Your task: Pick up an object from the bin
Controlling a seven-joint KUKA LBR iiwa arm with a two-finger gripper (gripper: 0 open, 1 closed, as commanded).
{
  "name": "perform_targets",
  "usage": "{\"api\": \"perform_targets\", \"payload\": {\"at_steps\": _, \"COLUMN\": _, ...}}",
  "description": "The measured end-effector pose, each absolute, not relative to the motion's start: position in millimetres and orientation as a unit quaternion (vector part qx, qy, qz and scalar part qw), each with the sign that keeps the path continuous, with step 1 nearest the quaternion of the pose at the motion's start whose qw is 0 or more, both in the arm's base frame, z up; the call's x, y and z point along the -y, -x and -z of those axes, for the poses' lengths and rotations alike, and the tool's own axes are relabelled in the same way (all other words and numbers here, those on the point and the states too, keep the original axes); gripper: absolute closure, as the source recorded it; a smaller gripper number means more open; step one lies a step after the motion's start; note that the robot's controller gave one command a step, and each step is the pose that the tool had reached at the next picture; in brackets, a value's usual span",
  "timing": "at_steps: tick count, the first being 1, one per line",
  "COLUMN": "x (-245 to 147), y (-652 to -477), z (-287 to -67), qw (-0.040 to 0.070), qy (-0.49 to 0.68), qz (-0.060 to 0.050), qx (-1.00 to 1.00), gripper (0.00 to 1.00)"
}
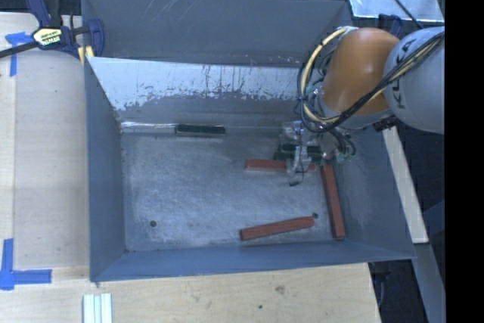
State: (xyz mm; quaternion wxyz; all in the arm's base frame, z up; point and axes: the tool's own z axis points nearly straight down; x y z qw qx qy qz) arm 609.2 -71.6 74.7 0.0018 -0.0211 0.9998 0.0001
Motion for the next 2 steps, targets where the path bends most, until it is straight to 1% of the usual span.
{"api": "perform_targets", "payload": {"at_steps": 1, "x": 72, "y": -609.2, "z": -75, "qw": 0.002, "qy": 0.021, "qz": 0.000, "qx": -1.000, "gripper": 1.00}}
{"api": "perform_targets", "payload": {"at_steps": 2, "x": 46, "y": -608.4, "z": -204, "qw": 0.002, "qy": 0.011, "qz": 0.000, "qx": -1.000, "gripper": 1.00}}
